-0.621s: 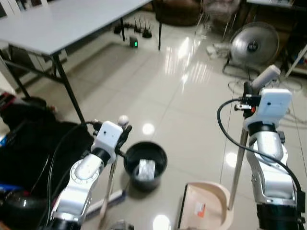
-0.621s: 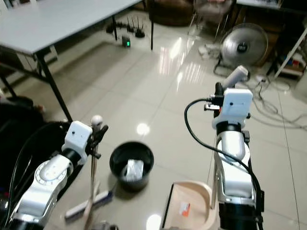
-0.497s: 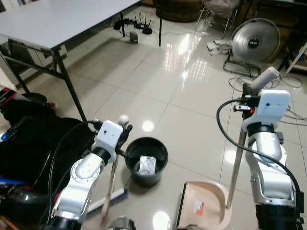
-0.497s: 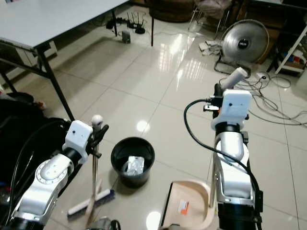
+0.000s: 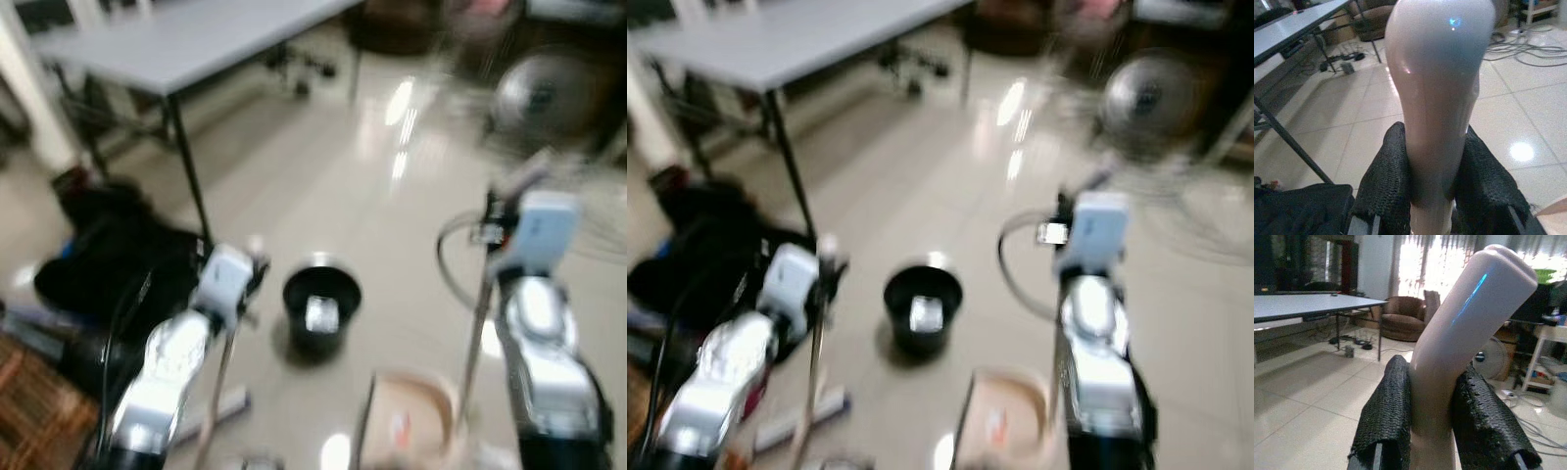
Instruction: Sweep floor
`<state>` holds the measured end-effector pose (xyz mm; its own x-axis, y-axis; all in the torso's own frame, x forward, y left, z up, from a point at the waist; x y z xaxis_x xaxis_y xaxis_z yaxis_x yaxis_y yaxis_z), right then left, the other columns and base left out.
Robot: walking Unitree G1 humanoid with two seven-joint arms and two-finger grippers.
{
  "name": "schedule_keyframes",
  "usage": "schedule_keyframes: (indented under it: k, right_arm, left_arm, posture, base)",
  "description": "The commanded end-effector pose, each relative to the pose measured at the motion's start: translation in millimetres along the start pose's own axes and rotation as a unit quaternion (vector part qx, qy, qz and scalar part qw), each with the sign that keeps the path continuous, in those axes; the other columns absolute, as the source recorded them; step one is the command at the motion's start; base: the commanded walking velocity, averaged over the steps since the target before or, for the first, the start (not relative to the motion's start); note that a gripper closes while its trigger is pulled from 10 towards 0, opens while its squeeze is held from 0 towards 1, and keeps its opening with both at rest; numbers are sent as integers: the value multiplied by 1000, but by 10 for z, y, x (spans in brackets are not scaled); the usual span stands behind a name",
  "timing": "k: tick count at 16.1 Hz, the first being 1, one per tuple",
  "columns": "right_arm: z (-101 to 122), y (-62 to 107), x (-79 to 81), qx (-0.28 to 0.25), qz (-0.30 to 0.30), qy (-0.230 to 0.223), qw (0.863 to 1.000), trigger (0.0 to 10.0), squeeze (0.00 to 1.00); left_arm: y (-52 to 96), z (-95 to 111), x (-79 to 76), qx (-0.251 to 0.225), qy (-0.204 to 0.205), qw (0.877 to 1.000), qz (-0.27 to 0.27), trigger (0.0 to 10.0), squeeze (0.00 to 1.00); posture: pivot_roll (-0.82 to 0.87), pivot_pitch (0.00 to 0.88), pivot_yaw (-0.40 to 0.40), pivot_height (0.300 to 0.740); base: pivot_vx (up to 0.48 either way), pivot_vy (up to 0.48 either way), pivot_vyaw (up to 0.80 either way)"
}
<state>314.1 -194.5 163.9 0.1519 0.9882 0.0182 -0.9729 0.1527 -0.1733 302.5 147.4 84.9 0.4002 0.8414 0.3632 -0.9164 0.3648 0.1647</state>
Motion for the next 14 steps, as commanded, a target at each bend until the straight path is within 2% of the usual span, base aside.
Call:
schedule_keyframes:
  k: [1,3,6,11,14]
  right_arm:
    - [56,5,-13,-6,-10,-10,1000,10000,0]
    - [26,42,-30,3,-20,-18,1000,10000,0]
    - [-3,71,-93,13,-44,-20,999,10000,0]
    - [23,76,-106,15,-55,-15,998,10000,0]
    - [39,61,-85,18,-46,7,999,10000,0]
  left_arm:
    - [-49,119,11,-20,-6,1000,-2,10000,0]
    - [-75,138,23,-21,5,1000,2,10000,0]
    - [-92,167,29,-27,-1,1000,0,10000,0]
    - [-129,271,-18,-47,-4,999,-9,10000,0]
    - [-149,291,-34,-48,-12,999,-12,10000,0]
  posture:
    - [19,0,10,740]
    - [14,0,17,740]
    - [13,0,17,740]
    - [9,0,21,740]
    - [8,1,21,740]
  base:
    - [0,0,0]
    - [0,0,-800]
    - [0,0,-800]
    - [0,0,-800]
    - [0,0,-192]
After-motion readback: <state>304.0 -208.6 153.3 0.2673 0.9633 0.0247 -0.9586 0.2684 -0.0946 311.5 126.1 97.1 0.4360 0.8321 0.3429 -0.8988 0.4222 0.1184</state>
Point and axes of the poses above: a point about 5 cm out from each wrist's last joint towards the gripper, its own y axis pointing back from the gripper into the wrist, its own z axis along the axis of the wrist's last joint, x = y × z, the point moved 3 cm from there along -y, pointing out of the wrist towards the gripper, and after that the axes turned 6 degrees about -y, right-handed, at the moved point
